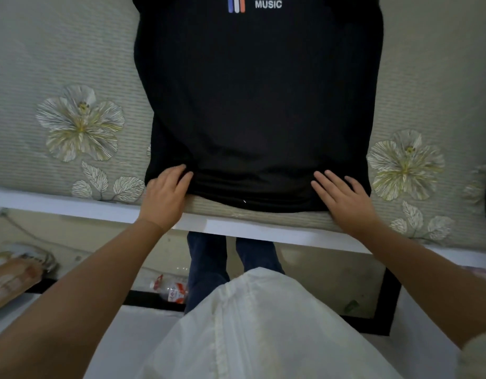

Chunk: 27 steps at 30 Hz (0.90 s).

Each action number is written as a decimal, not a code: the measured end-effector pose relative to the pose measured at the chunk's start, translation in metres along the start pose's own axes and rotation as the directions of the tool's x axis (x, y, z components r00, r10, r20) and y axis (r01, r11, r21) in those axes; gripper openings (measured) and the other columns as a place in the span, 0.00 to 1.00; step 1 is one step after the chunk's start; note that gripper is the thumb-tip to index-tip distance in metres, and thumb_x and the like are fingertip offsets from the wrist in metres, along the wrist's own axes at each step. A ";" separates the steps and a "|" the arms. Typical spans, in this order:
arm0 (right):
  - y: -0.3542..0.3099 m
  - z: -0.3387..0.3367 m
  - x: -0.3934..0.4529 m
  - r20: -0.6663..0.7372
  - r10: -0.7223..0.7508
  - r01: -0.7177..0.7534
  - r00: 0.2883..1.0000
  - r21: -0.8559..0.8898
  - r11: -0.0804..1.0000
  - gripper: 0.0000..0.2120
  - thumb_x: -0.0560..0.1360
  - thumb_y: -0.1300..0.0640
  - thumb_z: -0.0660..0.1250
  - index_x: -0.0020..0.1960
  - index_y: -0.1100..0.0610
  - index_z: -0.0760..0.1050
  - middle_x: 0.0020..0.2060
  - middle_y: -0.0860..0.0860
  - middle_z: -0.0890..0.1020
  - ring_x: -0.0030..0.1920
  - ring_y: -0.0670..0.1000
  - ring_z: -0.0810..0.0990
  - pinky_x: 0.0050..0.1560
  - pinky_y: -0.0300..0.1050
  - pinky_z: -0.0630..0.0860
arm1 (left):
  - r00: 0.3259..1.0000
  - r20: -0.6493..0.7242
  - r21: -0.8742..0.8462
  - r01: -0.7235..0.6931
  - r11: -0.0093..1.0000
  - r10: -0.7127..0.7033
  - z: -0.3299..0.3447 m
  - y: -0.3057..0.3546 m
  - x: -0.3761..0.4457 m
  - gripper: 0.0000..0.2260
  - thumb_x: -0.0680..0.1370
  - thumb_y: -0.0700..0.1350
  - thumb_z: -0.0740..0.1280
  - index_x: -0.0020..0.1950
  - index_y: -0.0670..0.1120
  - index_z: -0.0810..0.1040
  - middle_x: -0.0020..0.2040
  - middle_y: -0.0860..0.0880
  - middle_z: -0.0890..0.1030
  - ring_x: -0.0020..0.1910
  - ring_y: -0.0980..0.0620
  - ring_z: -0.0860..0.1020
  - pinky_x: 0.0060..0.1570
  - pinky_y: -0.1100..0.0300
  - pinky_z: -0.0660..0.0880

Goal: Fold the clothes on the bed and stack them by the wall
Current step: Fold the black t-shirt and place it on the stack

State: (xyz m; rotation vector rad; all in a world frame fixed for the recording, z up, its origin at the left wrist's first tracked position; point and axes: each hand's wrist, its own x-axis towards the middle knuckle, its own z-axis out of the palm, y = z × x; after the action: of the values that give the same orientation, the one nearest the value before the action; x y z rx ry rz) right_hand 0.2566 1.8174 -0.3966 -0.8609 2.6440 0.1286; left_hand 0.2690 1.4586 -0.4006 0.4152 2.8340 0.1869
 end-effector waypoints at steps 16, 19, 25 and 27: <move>0.045 -0.041 -0.035 0.498 0.177 -0.118 0.849 -0.148 0.982 0.33 0.77 0.67 0.53 0.75 0.53 0.39 0.75 0.55 0.42 0.75 0.55 0.47 0.70 0.47 0.57 | 0.882 0.281 0.108 0.362 0.926 -0.378 -0.046 -0.028 -0.069 0.21 0.73 0.29 0.61 0.65 0.37 0.71 0.62 0.36 0.73 0.58 0.36 0.71 0.48 0.44 0.71; 0.046 -0.034 -0.047 0.548 0.194 -0.077 0.814 -0.229 0.970 0.32 0.78 0.63 0.51 0.75 0.52 0.35 0.75 0.55 0.37 0.75 0.57 0.42 0.72 0.51 0.53 | 0.784 0.480 0.298 0.276 0.914 -0.394 -0.034 -0.017 -0.065 0.24 0.79 0.39 0.54 0.74 0.46 0.55 0.73 0.43 0.60 0.71 0.44 0.59 0.61 0.51 0.65; 0.030 -0.025 -0.043 0.582 0.293 -0.083 0.759 -0.360 0.929 0.34 0.77 0.53 0.51 0.74 0.59 0.34 0.74 0.58 0.35 0.74 0.58 0.37 0.71 0.63 0.45 | 0.759 0.505 0.476 0.152 0.866 -0.411 -0.021 0.019 -0.049 0.31 0.78 0.51 0.56 0.75 0.42 0.44 0.76 0.41 0.42 0.75 0.43 0.42 0.71 0.44 0.49; 0.019 -0.022 -0.039 0.577 0.291 -0.103 0.763 -0.336 0.936 0.39 0.76 0.49 0.55 0.73 0.62 0.34 0.74 0.58 0.35 0.74 0.58 0.36 0.70 0.65 0.42 | 0.822 0.496 0.444 0.036 0.895 -0.279 -0.015 0.033 -0.046 0.34 0.79 0.52 0.56 0.75 0.42 0.39 0.75 0.41 0.38 0.74 0.43 0.40 0.71 0.43 0.45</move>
State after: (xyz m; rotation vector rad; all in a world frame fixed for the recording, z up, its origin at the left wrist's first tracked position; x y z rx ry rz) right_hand 0.2681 1.8505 -0.3621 -0.4850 2.0900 0.7385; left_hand 0.3157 1.4754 -0.3694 0.2498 2.2912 -0.5122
